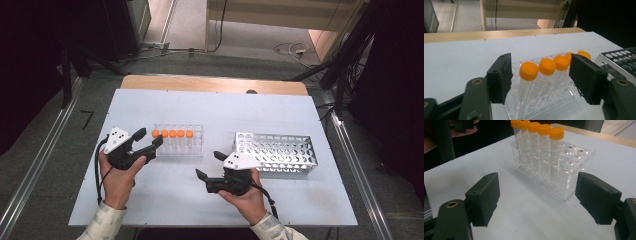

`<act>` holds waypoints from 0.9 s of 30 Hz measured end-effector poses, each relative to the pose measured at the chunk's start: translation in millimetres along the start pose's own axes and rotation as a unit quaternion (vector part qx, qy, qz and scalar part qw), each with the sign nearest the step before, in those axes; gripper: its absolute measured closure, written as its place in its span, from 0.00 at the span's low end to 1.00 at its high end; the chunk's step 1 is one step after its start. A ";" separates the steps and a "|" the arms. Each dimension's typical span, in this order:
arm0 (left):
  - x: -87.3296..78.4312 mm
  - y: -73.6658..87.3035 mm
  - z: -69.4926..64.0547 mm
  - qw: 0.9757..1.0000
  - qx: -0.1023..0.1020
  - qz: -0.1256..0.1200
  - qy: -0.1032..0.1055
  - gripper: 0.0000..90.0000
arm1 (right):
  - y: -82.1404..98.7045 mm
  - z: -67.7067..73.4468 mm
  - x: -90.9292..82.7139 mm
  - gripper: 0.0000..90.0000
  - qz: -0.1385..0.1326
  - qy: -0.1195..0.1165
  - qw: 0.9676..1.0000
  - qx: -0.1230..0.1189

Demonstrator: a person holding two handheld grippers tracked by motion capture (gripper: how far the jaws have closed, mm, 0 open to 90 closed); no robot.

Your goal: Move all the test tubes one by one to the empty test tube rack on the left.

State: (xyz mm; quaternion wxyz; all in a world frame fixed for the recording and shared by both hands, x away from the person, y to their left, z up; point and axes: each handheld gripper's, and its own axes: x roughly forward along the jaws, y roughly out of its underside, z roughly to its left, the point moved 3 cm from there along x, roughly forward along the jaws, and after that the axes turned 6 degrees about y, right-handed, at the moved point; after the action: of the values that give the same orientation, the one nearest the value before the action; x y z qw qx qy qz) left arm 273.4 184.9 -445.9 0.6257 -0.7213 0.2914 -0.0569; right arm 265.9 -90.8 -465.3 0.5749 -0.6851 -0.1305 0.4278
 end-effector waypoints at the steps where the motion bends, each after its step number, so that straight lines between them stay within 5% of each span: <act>1: -2.5 2.2 0.3 1.000 0.000 0.001 -0.003 0.32 | 0.4 -2.2 -1.7 0.20 0.000 0.003 1.000 0.001; 16: -26.2 38.2 6.3 0.999 -0.010 0.020 -0.028 0.20 | 22.6 -57.1 -52.7 0.20 0.000 0.066 0.997 0.030; 27: -42.7 57.3 29.3 0.997 -0.027 0.030 -0.066 0.17 | 42.0 -96.5 -90.4 0.19 0.004 0.120 0.992 0.045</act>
State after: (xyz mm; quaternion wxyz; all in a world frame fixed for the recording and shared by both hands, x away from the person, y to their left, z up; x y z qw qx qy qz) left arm 231.3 228.7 -493.6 0.6252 -0.7312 0.2723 0.0171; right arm 269.6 -229.5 -466.2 0.6151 -0.7056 -0.0385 0.3498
